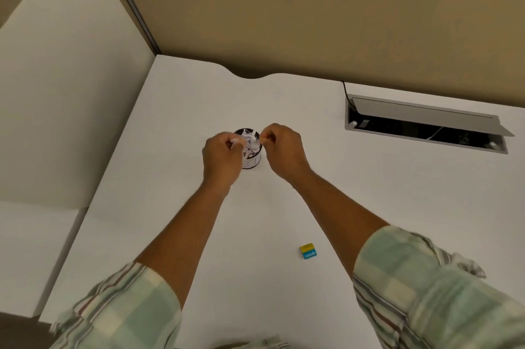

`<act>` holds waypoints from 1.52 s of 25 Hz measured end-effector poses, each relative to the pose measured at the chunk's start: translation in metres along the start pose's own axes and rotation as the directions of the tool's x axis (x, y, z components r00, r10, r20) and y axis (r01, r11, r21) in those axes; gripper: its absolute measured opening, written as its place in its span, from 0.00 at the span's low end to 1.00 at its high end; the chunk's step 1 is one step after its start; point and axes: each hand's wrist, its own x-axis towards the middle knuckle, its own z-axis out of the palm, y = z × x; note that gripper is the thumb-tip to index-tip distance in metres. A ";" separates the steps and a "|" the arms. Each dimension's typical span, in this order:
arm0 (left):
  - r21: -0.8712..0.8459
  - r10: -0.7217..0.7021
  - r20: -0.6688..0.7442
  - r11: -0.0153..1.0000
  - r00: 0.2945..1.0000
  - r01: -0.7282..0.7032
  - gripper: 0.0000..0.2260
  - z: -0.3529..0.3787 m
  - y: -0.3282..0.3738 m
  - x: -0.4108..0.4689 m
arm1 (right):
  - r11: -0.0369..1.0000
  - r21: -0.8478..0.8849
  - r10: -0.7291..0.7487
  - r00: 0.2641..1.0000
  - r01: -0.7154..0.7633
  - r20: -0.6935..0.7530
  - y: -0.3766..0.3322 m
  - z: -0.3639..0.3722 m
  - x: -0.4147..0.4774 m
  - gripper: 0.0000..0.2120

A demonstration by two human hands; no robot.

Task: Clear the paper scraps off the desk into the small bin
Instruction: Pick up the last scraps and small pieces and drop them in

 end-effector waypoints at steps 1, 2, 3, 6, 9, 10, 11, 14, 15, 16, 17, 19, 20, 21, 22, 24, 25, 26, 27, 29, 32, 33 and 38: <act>0.010 -0.004 -0.007 1.000 1.000 0.004 0.07 -0.002 0.007 0.010 | 1.000 -0.024 0.015 0.999 -0.014 0.038 -0.006 0.003 0.010 0.08; 0.020 -0.014 -0.006 1.000 1.000 0.014 0.08 -0.003 0.012 0.019 | 0.998 -0.054 0.031 0.997 -0.027 0.071 -0.009 0.005 0.018 0.09; 0.027 -0.029 0.004 0.999 1.000 0.029 0.08 -0.004 0.015 0.026 | 0.996 -0.081 0.039 0.995 -0.032 0.095 -0.011 0.006 0.025 0.10; 0.067 -0.069 0.076 0.996 0.995 0.064 0.07 -0.003 0.015 0.041 | 0.990 -0.140 0.030 0.994 -0.015 0.107 -0.011 0.007 0.035 0.09; 0.093 -0.070 0.101 0.994 0.992 0.061 0.06 -0.003 0.013 0.044 | 0.987 -0.161 0.031 0.995 -0.016 0.091 -0.006 0.006 0.037 0.07; 0.093 -0.075 0.095 0.993 0.993 0.066 0.04 -0.003 0.013 0.044 | 0.987 -0.157 0.032 0.995 -0.017 0.094 -0.003 0.005 0.038 0.07; 0.092 -0.082 0.085 0.993 0.993 0.074 0.03 -0.003 0.013 0.044 | 0.988 -0.154 0.024 0.994 -0.008 0.103 -0.001 0.005 0.038 0.07; 0.098 -0.063 0.068 0.994 0.996 0.057 0.07 -0.004 0.013 0.044 | 0.990 -0.138 -0.006 0.994 0.021 0.112 0.004 0.003 0.034 0.08; 0.099 -0.054 0.071 0.994 0.996 0.047 0.08 -0.005 0.014 0.045 | 0.992 -0.126 -0.008 0.995 0.021 0.096 0.007 0.001 0.031 0.08; 0.099 -0.049 0.073 0.994 0.996 0.042 0.08 -0.005 0.014 0.045 | 0.993 -0.115 -0.005 0.997 0.013 0.074 0.010 -0.001 0.029 0.07; 0.102 -0.050 0.074 0.994 0.996 0.042 0.08 -0.006 0.014 0.045 | 0.994 -0.108 0.006 0.999 0.000 0.053 0.014 -0.003 0.026 0.07; 0.107 -0.057 0.076 0.993 0.996 0.048 0.09 -0.009 0.013 0.046 | 0.994 -0.101 0.045 0.998 -0.042 0.031 0.026 -0.008 0.022 0.07; 0.106 -0.061 0.080 0.993 0.995 0.053 0.09 -0.010 0.012 0.046 | 0.992 -0.102 0.073 0.997 -0.070 0.029 0.033 -0.011 0.020 0.07; 0.102 -0.066 0.086 0.993 0.994 0.057 0.08 -0.011 0.011 0.046 | 0.989 -0.108 0.103 0.994 -0.099 0.030 0.041 -0.013 0.017 0.08; 0.094 -0.069 0.089 0.994 0.994 0.061 0.07 -0.012 0.010 0.045 | 0.985 -0.120 0.131 0.991 -0.127 0.030 0.048 -0.015 0.014 0.09; 0.078 -0.074 0.089 0.995 0.993 0.067 0.05 -0.013 0.008 0.042 | 0.972 -0.149 0.186 0.982 -0.179 0.033 0.065 -0.017 0.008 0.10; 0.078 -0.075 0.084 0.995 0.994 0.068 0.06 -0.014 0.007 0.040 | 0.965 -0.170 0.209 0.977 -0.199 0.040 0.073 -0.018 0.005 0.10; 0.078 -0.075 0.078 0.995 0.994 0.068 0.08 -0.014 0.005 0.038 | 0.957 -0.196 0.228 0.972 -0.214 0.054 0.081 -0.017 0.002 0.09; 0.081 -0.071 0.066 0.995 0.995 0.065 0.08 -0.015 0.004 0.034 | 0.948 -0.223 0.248 0.966 -0.226 0.077 0.089 -0.017 -0.003 0.09; 0.101 -0.029 -0.004 0.994 1.000 0.029 0.09 -0.017 0.003 0.025 | 0.927 -0.286 0.291 0.946 -0.242 0.145 0.103 -0.016 -0.012 0.10; 0.185 0.187 -0.136 0.970 0.973 -0.161 0.07 -0.015 -0.003 -0.001 | 0.898 -0.395 0.302 0.924 -0.194 0.233 0.118 -0.008 -0.025 0.16; 0.194 0.269 -0.132 0.951 0.954 -0.241 0.06 -0.011 -0.007 -0.014 | 0.887 -0.427 0.299 0.922 -0.174 0.247 0.121 -0.006 -0.028 0.17; 0.190 0.366 0.118 0.904 0.923 -0.383 0.06 0.029 -0.042 -0.097 | 0.837 -0.546 0.228 0.930 -0.035 0.290 0.130 -0.006 -0.038 0.10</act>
